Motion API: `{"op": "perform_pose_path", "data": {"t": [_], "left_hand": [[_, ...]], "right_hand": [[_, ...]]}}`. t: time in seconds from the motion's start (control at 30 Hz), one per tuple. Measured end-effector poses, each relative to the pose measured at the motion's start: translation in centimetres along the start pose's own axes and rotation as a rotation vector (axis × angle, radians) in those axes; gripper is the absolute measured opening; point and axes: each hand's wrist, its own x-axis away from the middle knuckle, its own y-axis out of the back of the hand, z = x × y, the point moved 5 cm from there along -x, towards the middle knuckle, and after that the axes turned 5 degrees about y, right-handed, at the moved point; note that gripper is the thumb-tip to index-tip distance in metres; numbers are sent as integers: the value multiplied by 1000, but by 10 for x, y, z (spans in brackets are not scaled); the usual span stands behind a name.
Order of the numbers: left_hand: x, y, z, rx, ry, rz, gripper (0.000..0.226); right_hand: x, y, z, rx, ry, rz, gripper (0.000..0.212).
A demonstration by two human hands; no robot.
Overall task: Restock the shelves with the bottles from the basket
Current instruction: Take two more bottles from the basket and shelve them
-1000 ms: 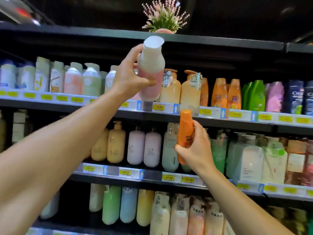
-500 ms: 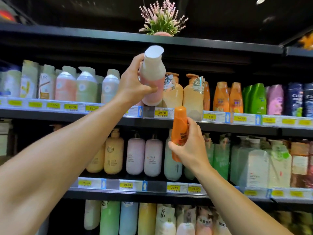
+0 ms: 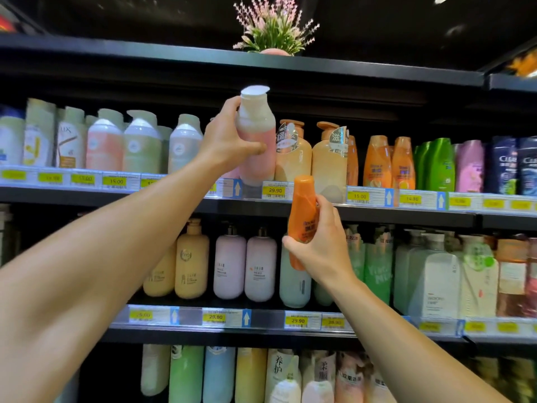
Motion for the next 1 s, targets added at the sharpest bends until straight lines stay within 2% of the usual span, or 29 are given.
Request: {"op": "perform_pose_path", "data": {"t": [0.37,0.5,0.63,0.77,0.87,1.0], "left_hand": [[-18,-4,-7,-184,101,84,64],[-10,-18,-5,-261,121,135,71],[-9,-24,-2,-292,131,124,66],[-8,-24,-5,-403,57,46,67],[-3,-26,-2,-561,-6,-30,52],[4,-28,7,-634,-45,4,50]], "right_hand": [[-4,-7,6,-26,26,32,88],[-4,-8,6,-28,22,37,89],[-2,-7,3,-29,18,28,88],[1,-5,-1,-26,-4,20,86],[4,-4,-3,-17,-13,18,85],[6,-4,-3,-6,-17,13,85]]}}
